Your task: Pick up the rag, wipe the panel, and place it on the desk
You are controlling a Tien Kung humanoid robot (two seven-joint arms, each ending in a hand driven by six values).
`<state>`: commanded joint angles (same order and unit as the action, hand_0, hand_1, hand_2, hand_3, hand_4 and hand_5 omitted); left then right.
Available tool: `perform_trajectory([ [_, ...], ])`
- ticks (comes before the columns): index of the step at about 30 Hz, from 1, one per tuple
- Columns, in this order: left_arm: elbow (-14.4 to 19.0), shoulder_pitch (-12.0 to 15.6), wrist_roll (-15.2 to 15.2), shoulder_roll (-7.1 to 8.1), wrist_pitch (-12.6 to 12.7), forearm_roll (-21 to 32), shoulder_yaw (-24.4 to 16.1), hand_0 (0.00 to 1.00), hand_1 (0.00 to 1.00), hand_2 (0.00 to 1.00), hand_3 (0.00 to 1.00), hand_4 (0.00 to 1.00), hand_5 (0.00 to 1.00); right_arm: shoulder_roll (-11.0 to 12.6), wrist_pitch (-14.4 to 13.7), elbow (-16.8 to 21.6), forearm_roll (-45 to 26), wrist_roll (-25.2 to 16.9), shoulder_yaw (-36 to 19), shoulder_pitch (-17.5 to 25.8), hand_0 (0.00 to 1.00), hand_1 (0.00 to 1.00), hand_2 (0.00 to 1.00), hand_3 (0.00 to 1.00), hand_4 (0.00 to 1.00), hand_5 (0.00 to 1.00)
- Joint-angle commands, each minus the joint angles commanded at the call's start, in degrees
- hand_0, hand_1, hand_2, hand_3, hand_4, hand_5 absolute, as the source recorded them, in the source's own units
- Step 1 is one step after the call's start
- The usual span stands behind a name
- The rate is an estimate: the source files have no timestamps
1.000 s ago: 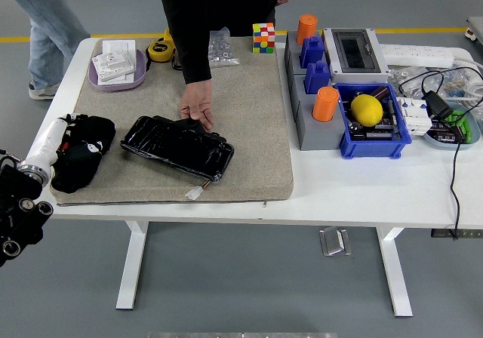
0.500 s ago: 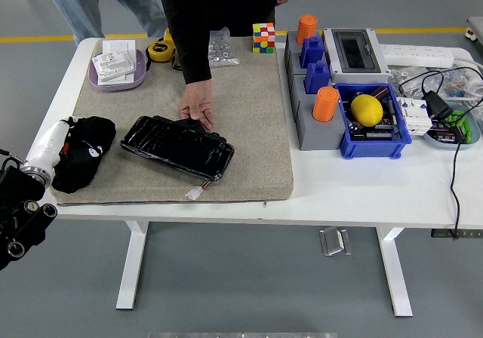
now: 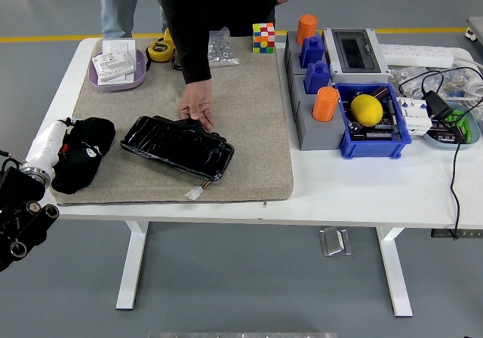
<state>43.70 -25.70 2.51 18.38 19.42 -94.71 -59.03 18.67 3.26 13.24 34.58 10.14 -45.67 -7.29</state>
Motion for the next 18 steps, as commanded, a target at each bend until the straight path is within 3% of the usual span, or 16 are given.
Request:
perform_trajectory([
  [1, -0.06, 0.00, 0.07, 0.01, 0.05, -0.23, -0.03, 0.368, 0.503, 0.821, 0.785, 0.742, 0.220, 0.01, -0.03, 0.01, 0.06, -0.01, -0.08, -0.05, 0.723, 0.629, 0.669, 0.583, 0.968, 0.556],
  [2, -0.08, -0.01, 0.11, 0.03, 0.06, -0.27, 0.00, 0.348, 0.384, 0.810, 0.771, 0.737, 0.171, 0.01, -0.06, 0.04, 0.15, -0.02, -0.26, -0.05, 0.722, 0.628, 0.670, 0.582, 0.968, 0.556],
  [7, -0.22, -0.04, 0.15, -0.09, 0.45, -1.20, -0.30, 0.348, 0.384, 0.810, 0.771, 0.737, 0.171, 0.09, -0.16, 0.10, 0.47, -0.04, -0.85, -0.07, 0.722, 0.628, 0.670, 0.582, 0.968, 0.556],
  [8, -0.23, -0.08, 0.27, -0.13, 0.48, -1.45, -0.39, 0.310, 0.307, 0.801, 0.582, 0.664, 0.027, 0.12, -0.15, 0.09, 0.44, -0.03, -0.84, -0.09, 0.724, 0.629, 0.669, 0.582, 0.968, 0.557],
  [13, -0.21, -0.32, 0.18, -0.13, 1.17, -2.11, -0.44, 0.310, 0.307, 0.801, 0.582, 0.664, 0.027, 0.15, -0.15, 0.11, 0.48, -0.02, -0.98, -0.13, 0.724, 0.629, 0.669, 0.582, 0.968, 0.557],
  [14, -0.18, -0.32, 0.10, -0.10, 1.34, -2.03, -0.41, 0.299, 0.246, 0.692, 0.515, 0.540, 0.002, 0.15, -0.16, 0.11, 0.50, -0.03, -1.02, -0.12, 0.723, 0.629, 0.669, 0.583, 0.968, 0.558],
  [18, -0.31, -0.31, -0.26, -0.07, 2.21, -2.12, -0.22, 0.299, 0.246, 0.692, 0.515, 0.540, 0.002, 0.15, -0.19, 0.10, 0.53, -0.04, -1.17, -0.06, 0.723, 0.629, 0.669, 0.583, 0.968, 0.558],
])
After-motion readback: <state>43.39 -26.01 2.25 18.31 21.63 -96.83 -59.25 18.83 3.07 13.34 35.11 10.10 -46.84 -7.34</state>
